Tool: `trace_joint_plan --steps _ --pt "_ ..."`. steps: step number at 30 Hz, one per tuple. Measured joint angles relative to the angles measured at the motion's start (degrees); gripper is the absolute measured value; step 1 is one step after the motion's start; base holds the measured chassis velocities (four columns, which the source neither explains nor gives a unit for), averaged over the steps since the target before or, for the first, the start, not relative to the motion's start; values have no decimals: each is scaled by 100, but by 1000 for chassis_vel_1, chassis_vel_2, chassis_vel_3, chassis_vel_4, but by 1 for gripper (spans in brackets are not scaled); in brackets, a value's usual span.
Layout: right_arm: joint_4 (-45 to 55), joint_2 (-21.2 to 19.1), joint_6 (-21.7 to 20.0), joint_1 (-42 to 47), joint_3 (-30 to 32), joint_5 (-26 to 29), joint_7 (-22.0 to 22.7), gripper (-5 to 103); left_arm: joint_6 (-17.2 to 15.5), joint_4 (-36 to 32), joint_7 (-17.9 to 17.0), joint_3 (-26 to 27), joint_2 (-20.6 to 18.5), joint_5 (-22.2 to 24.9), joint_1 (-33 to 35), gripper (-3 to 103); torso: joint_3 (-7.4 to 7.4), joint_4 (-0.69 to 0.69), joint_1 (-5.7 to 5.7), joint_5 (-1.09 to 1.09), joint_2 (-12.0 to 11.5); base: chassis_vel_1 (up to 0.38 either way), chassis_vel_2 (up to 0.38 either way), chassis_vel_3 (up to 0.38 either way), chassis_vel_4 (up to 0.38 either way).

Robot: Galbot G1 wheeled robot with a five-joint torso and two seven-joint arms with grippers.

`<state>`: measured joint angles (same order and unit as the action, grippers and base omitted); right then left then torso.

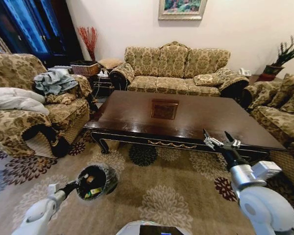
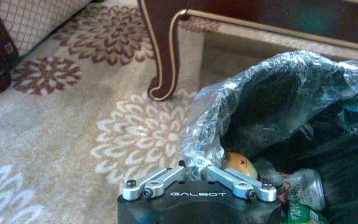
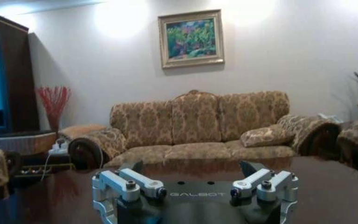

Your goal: Move to the front of the table and place the trash on the table into the trash bin.

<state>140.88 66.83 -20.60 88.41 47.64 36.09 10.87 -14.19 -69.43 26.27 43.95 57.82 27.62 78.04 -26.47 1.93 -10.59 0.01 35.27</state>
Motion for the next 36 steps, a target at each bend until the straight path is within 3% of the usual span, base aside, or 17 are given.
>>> trace_joint_plan --steps 10,13,21,25,29,36 --pt "68 56 69 209 357 50 -58 100 180 1475 -135 -687 38 -46 -1124 0 0 0 0 -1 0 0 0 0 0" --pt "71 149 100 241 439 55 -61 100 -9 1744 33 -719 42 -158 -1433 0 1 -2 0 2 0 0 0 0 0" --pt "77 495 387 499 753 178 -208 100 -32 2497 191 -961 99 -228 -1941 0 1 1 0 2 0 0 0 0 0" --pt "-66 506 591 583 969 265 -267 100 -274 2511 239 -994 267 -452 -1932 0 1 0 0 -2 0 0 0 0 0" --pt "-115 492 625 627 1114 393 -268 100 -469 2471 229 -969 339 -716 -1931 0 2 1 1 12 1 0 0 0 0" --pt "-172 527 664 602 1143 461 -272 100 -697 2346 231 -950 219 -908 -1769 0 2 -1 1 -2 1 0 0 0 0"
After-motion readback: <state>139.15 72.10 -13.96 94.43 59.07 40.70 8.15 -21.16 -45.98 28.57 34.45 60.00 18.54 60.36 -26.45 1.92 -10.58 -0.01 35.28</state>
